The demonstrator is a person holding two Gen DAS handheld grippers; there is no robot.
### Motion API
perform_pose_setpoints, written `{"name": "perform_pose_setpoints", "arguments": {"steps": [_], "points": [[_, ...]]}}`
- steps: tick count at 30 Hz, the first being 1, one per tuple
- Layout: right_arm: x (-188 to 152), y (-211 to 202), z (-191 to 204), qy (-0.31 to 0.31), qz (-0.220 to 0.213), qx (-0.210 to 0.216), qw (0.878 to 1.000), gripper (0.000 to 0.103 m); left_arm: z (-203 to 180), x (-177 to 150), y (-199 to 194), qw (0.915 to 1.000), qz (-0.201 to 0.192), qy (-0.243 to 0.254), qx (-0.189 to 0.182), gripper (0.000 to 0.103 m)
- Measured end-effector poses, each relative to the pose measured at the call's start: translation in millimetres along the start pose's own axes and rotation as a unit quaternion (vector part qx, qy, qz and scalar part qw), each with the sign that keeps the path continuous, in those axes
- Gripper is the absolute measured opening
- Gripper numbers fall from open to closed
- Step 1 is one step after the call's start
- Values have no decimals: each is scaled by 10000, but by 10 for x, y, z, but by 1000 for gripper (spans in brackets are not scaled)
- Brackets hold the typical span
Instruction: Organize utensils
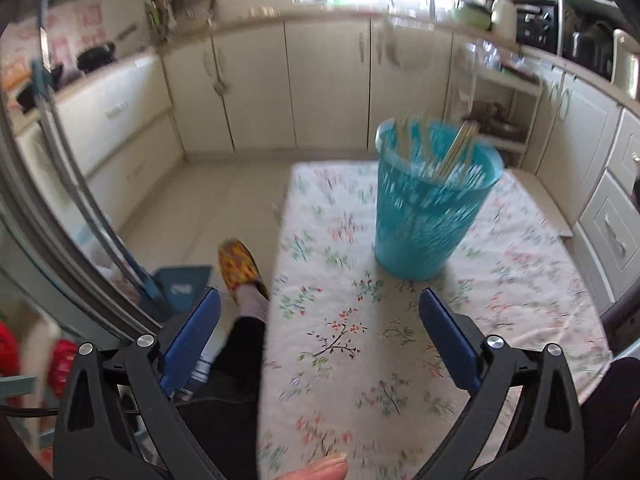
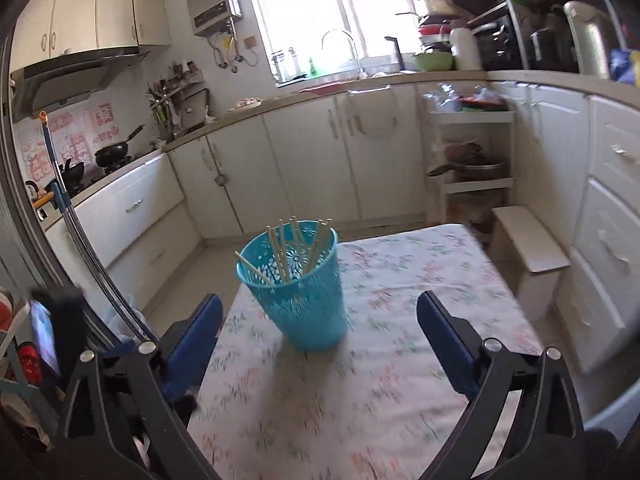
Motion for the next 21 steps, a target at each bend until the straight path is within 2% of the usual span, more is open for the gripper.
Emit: {"name": "perform_pose_setpoints", "arguments": {"steps": [3, 7, 12, 16, 21], "points": [[10, -394, 15, 60, -156, -84, 9998, 96, -40, 70, -579, 9993, -336, 156, -80, 95], [-130, -791, 39, 196, -237, -127, 9994, 96, -110, -97, -1037, 9975, -329, 64, -617, 95], [-455, -1135, 105, 349, -313, -188, 9987, 96, -113, -449, -1293, 9988, -219, 128, -426, 95], [-705, -1350, 152, 246, -450, -259, 9983, 96, -141, -681, -1442, 9989, -229, 182, -356, 95], [-786, -1408, 174, 315, -415, -256, 9983, 96, -137, -796, -1514, 9986, -235, 138, -449, 95]]}}
Point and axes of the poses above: each gripper's, at about its wrist camera, not at the fingertips, and y roughly the way its jaws point, z to its left, x to its top, the point moved 10 cm from there along y, roughly the way its jaws point, and after that the axes turned 6 degrees about y, right-handed, at the moved point
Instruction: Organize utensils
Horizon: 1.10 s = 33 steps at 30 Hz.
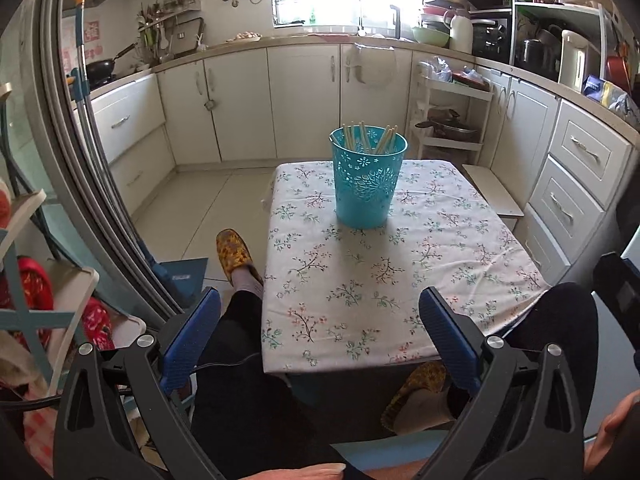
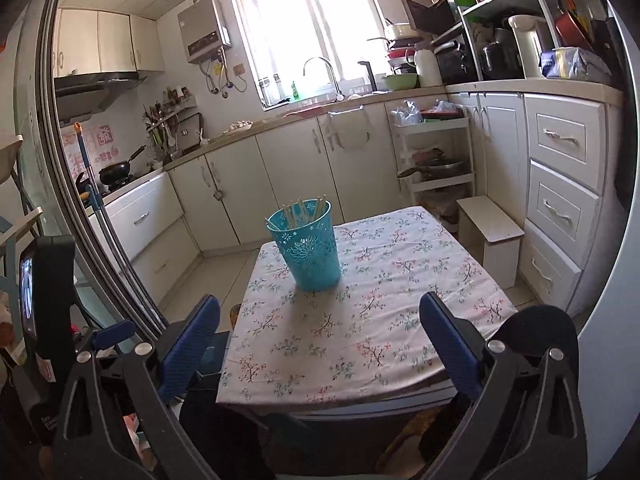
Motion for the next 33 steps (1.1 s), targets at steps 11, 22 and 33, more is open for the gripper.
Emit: {"name": "perform_pose_setpoints", "arguments": {"steps": [11, 22, 33], "points": [[-60, -12, 80, -192, 29, -69, 9998, 96, 14, -47, -53, 10000, 12, -33, -60, 95], [-93, -13, 91, -233, 98, -104, 9996, 96, 39, -27, -160, 9995, -291, -105, -88, 95], [-92, -18, 94, -247, 95, -95, 9996, 96, 90, -12, -143, 9996, -243, -73, 82, 95]]}}
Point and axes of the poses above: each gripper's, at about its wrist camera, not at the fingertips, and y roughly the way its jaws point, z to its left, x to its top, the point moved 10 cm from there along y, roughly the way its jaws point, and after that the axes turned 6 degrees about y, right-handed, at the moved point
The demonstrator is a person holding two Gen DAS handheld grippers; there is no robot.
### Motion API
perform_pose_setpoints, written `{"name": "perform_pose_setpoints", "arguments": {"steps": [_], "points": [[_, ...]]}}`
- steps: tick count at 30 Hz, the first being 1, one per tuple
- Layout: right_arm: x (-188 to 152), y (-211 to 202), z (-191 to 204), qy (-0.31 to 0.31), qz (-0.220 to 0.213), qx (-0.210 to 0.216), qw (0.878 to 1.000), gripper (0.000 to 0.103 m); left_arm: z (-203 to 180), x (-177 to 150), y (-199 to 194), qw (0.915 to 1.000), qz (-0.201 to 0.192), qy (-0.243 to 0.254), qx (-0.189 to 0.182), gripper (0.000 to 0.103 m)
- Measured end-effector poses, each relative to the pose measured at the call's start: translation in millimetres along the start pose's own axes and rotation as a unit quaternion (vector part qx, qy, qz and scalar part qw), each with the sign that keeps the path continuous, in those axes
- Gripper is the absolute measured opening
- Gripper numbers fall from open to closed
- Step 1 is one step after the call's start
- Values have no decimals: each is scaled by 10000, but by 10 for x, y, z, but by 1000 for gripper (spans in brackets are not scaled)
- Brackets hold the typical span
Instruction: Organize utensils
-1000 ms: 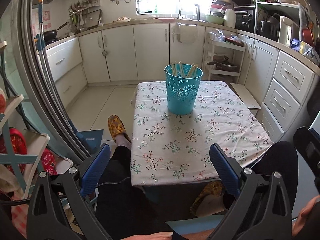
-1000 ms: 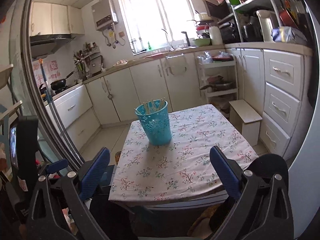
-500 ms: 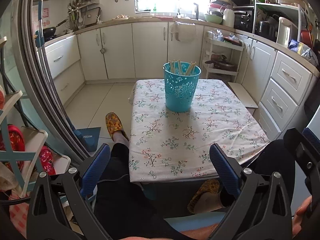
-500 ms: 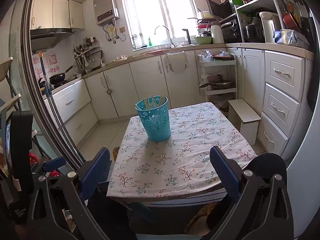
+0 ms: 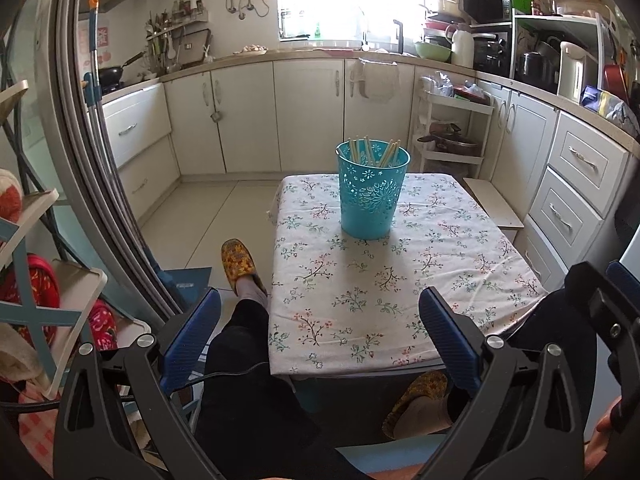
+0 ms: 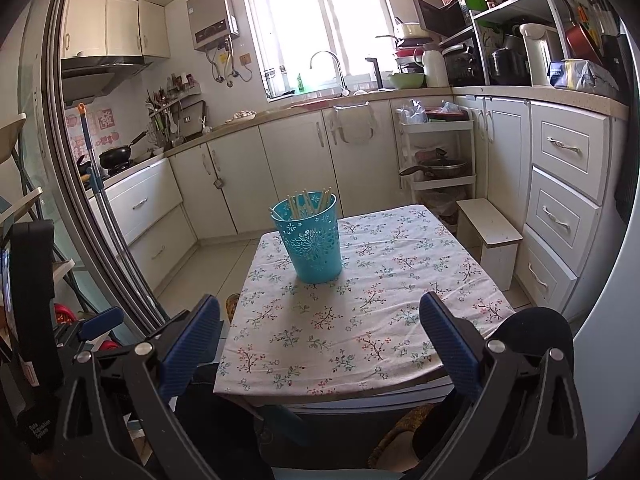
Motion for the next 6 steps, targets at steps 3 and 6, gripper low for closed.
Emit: {"name": "perform_pose_setpoints", "arguments": {"steps": [3, 6], "points": [[-9, 6, 2, 12, 30, 3, 10000, 96, 20, -5, 8, 10000, 8, -8, 9, 95], [-14, 9, 8, 20, 43, 1, 10000, 96, 28, -13, 9, 10000, 9, 7, 11, 95]]}}
Point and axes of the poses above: each gripper's, at about its wrist camera, not at the fingertips, and y roughly the way its jaws point, z to its left, x to its top, the point moved 10 cm from there along y, roughly the way its jaws point, and after that the axes turned 6 degrees about y, right-handed, at the moved point
